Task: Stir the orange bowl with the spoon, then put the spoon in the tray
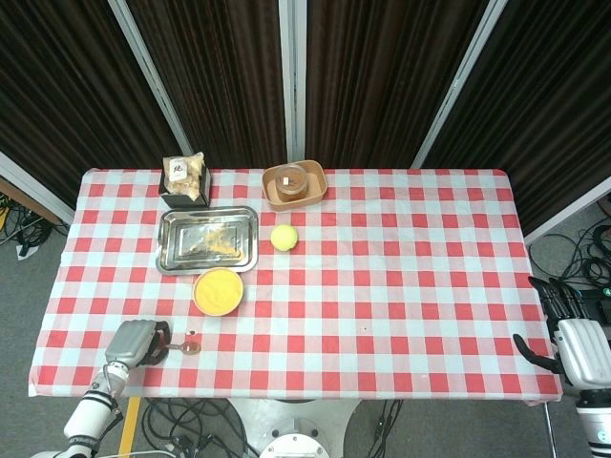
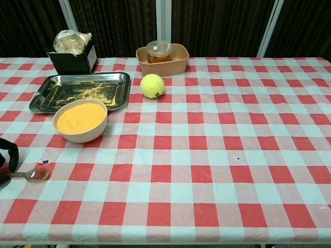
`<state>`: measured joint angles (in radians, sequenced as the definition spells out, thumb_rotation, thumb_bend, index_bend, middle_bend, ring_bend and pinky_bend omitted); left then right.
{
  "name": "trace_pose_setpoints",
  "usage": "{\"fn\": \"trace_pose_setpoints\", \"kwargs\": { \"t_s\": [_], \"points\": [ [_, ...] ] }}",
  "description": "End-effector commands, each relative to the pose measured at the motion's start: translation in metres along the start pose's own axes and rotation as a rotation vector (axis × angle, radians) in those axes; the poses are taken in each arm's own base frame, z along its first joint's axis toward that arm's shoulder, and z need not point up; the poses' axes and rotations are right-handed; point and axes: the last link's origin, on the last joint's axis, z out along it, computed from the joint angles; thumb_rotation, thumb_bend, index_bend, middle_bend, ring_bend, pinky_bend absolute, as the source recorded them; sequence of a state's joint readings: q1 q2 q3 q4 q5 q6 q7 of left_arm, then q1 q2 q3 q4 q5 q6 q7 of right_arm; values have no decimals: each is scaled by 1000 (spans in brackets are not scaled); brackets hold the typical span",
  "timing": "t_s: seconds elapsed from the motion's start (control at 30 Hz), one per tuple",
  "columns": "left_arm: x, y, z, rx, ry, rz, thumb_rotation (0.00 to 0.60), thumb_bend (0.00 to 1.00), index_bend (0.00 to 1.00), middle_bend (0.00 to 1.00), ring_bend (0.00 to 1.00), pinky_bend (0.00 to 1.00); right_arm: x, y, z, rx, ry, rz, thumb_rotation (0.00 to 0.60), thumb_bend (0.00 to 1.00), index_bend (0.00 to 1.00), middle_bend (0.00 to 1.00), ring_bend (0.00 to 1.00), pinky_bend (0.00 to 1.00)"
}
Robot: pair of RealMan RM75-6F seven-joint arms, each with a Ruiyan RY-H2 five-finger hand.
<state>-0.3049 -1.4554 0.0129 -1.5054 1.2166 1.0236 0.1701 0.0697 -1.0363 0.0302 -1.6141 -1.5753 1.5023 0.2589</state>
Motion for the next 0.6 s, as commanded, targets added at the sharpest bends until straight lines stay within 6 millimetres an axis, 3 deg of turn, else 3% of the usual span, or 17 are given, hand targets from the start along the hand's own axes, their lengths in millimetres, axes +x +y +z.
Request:
{"fn": "trace_pose_setpoints", "kwargs": {
  "t_s": [0.03,0.33,0.6],
  "points": [
    [2,-1,0,0,9,-1,600,384,633,909,896,968,0,0,0,1,2,0,600,243,0,107,0,0],
    [21,-5,-2,-7,59,32,600,403,649,915,901,968,1,-1,-2,5,6,-2,600,243,0,107,0,0],
    [83,10,21,-76,201,78,600,407,649,914,901,968,7,-1,1,20,23,-16,600,243,0,107,0,0]
  ]
}}
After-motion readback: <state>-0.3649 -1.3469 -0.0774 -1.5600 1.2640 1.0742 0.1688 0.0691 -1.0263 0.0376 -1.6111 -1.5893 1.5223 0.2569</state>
